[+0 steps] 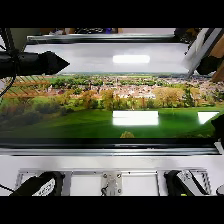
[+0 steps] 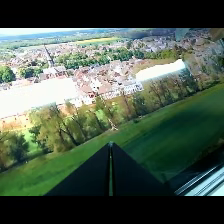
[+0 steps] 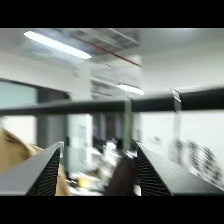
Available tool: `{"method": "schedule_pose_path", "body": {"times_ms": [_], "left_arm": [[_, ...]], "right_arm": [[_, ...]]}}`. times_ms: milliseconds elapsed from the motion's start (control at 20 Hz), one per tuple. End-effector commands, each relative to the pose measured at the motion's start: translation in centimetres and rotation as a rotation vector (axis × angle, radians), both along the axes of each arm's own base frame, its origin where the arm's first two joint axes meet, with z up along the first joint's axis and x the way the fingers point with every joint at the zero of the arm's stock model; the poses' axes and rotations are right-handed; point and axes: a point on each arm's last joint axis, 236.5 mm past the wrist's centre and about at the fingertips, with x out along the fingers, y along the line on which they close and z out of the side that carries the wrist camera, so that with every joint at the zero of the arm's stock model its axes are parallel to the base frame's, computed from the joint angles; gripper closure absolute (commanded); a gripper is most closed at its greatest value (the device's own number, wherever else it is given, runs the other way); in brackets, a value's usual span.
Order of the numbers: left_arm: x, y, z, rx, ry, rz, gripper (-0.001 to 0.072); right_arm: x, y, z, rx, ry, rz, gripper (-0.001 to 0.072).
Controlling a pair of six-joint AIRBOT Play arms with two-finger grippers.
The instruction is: Fold the clothes and pants, and hang the long-sleeved shirts on hangers.
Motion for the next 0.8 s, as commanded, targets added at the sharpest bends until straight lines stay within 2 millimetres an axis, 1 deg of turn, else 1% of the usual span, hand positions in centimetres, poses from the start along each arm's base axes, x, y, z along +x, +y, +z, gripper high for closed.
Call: {"method": "schedule_pose_path", "body": {"times_ms": [0, 50, 100, 150, 200, 250, 350, 400, 550, 650, 750], "left_arm": [[-0.2, 0.0, -0.2, 0.005, 0.008, -0.007, 0.0691], [-0.4, -0.1, -0.3, 0.008, 0.016, -0.013, 0.0691], [-0.6, -0.1, -0.5, 0.012, 0.027, -0.021, 0.0691], [-0.9, -0.2, -0.8, 0.018, 0.039, -0.030, 0.0691], [-1.2, -0.2, -1.0, 0.022, 0.048, -0.038, 0.0691], [-1.4, -0.2, -1.2, 0.031, 0.053, -0.049, 0.0691], [-1.4, -0.1, -1.3, 0.048, 0.044, -0.056, 0.0692], [-1.5, -0.1, -1.6, 0.048, 0.048, -0.055, 0.0692], [-1.8, 0.3, -3.0, 0.029, 0.040, -0.009, 0.0692], [-2.0, 0.7, -4.4, 0.009, 0.036, 0.034, 0.0692], [-2.7, 0.9, -6.1, 0.007, 0.053, 0.048, 0.0692]], "right_arm": [[1.5, 8.5, 2.7, -0.121, -0.042, 0.316, 0.0198], [2.1, 10.6, 2.9, -0.128, -0.046, 0.432, 0.0199], [2.9, 13.0, 2.5, -0.133, -0.025, 0.557, 0.0199], [4.1, 14.5, 1.7, -0.123, 0.017, 0.638, 0.0200], [5.7, 15.8, 0.3, -0.096, 0.084, 0.707, 0.0199], [7.5, 17.4, -1.6, -0.083, 0.180, 0.767, 0.0199], [11.2, 21.1, -6.3, -0.042, 0.385, 0.911, 0.0199], [12.5, 23.7, -8.4, -0.016, 0.468, 1.007, 0.0199], [14.8, 32.3, -13.0, -0.038, 0.667, 1.257, 0.0200], [15.3, 38.3, -16.0, -0.046, 0.785, 1.407, 0.0200], [14.8, 44.5, -19.9, -0.092, 0.921, 1.537, 0.0201]]}}
